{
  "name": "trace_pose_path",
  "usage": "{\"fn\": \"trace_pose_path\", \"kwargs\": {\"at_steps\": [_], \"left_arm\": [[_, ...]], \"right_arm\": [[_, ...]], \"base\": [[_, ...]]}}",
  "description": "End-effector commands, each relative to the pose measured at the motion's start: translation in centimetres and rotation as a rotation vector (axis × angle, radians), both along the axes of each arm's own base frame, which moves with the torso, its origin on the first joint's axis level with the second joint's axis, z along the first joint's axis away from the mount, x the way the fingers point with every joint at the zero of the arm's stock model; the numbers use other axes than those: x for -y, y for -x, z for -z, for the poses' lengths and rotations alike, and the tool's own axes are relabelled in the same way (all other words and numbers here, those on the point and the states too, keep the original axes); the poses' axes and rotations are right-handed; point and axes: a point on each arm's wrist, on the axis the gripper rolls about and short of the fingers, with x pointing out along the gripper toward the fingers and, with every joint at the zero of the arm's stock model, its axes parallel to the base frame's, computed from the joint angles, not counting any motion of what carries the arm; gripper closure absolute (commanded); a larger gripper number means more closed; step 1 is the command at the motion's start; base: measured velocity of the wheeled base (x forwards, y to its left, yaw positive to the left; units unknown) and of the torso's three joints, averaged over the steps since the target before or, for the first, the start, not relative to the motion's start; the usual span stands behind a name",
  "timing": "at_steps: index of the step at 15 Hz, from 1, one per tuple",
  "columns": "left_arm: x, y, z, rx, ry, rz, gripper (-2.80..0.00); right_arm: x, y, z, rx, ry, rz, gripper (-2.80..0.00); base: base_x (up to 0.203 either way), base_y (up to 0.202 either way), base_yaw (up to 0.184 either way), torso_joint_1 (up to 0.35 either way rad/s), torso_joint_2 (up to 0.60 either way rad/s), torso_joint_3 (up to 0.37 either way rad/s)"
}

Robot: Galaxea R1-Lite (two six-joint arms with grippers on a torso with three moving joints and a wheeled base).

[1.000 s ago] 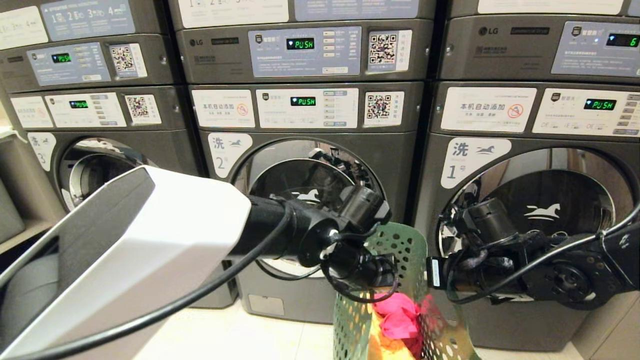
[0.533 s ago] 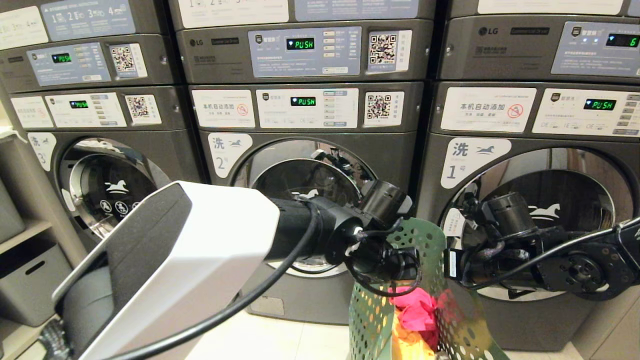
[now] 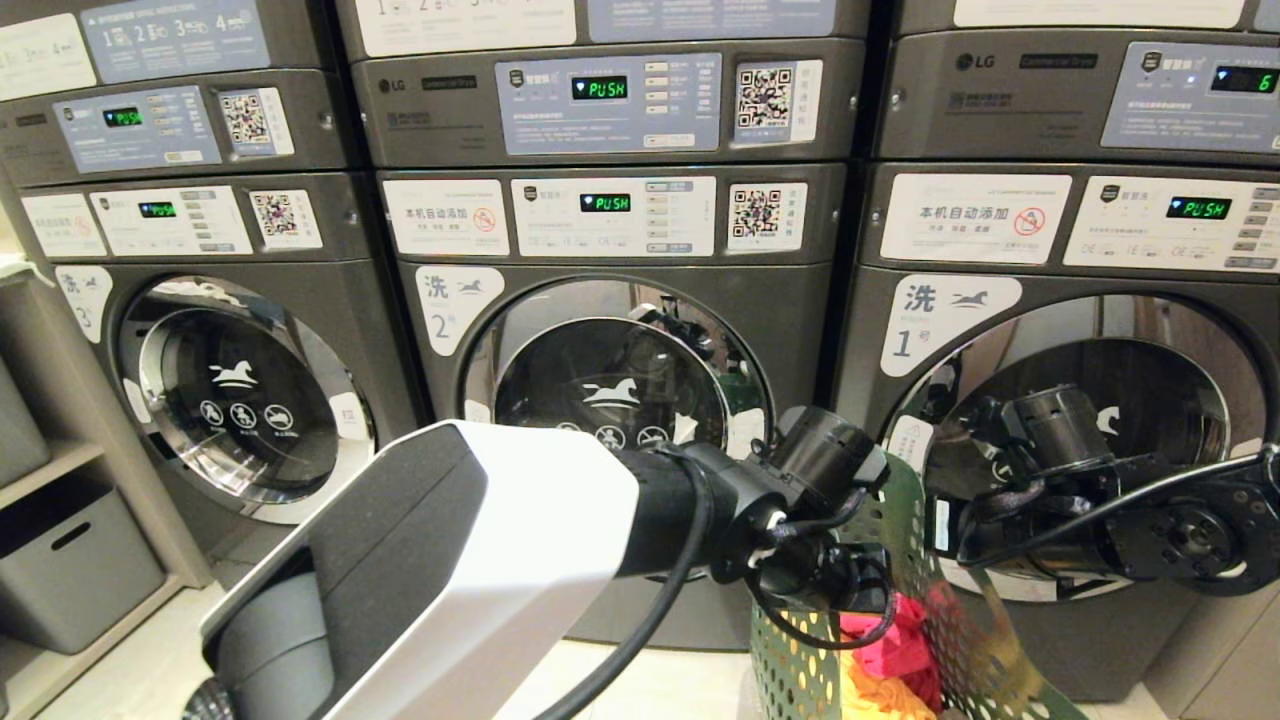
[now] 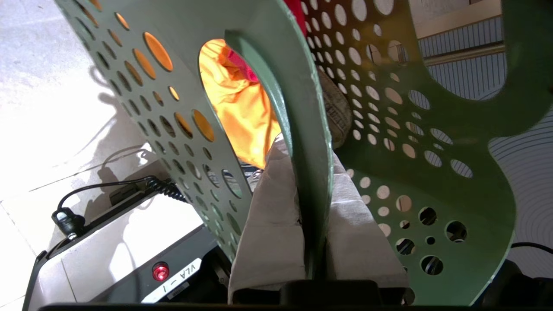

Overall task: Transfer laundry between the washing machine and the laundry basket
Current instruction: Pick up the clothes basket and put it beside the washing machine

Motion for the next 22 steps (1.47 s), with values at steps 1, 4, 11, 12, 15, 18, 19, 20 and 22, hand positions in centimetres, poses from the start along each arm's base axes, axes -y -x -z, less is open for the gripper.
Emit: {"fn": "trace_pose_path", "kwargs": {"at_steps": [1, 4, 11, 12, 15, 18, 19, 20, 22], "left_arm": [[0.1, 0.0, 0.3, -0.007, -0.005, -0.001, 0.0], [0.1, 0.0, 0.5, -0.008, -0.008, -0.001, 0.0], [0.2, 0.1, 0.5, -0.009, -0.005, 0.003, 0.0], [0.3, 0.3, 0.5, -0.009, -0.005, 0.009, 0.0], [0.8, 0.9, 0.6, -0.013, -0.007, 0.024, 0.0], [1.0, 0.9, 0.9, -0.006, 0.001, 0.025, 0.0], [1.1, 0.9, 0.9, -0.004, 0.004, 0.026, 0.0], [1.1, 0.9, 1.0, -0.004, 0.005, 0.026, 0.0], [1.2, 1.0, 1.2, -0.005, 0.003, 0.03, 0.0]], "right_arm": [[0.1, 0.1, 0.0, 0.0, 0.0, 0.003, 0.0], [0.2, 0.2, 0.2, -0.005, 0.025, -0.017, 0.0], [0.2, 0.2, 0.2, -0.001, 0.052, -0.001, 0.0], [0.2, 0.3, 0.2, -0.001, 0.053, -0.001, 0.0], [0.3, 0.2, 0.1, 0.002, 0.052, 0.003, 0.0], [0.4, 0.2, 0.2, 0.001, 0.052, 0.008, 0.0], [0.5, 0.2, 0.1, 0.002, 0.053, 0.011, 0.0], [0.5, 0.1, 0.1, 0.003, 0.063, 0.018, 0.0], [0.5, 0.2, 0.2, 0.001, 0.068, 0.023, 0.0]], "base": [[0.0, 0.0, 0.0, 0.0, 0.0, 0.0], [0.0, 0.0, 0.0, 0.002, 0.0, -0.043], [0.0, 0.0, 0.0, 0.002, 0.0, -0.182], [0.0, 0.0, 0.0, 0.007, 0.01, -0.193], [0.0, 0.0, 0.0, 0.003, 0.0, -0.196], [0.0, 0.0, 0.0, 0.003, 0.0, -0.202], [0.0, 0.0, 0.0, 0.004, 0.0, -0.189], [0.0, 0.0, 0.0, -0.011, 0.0, -0.195], [0.0, 0.0, 0.0, 0.006, 0.0, -0.202]]}}
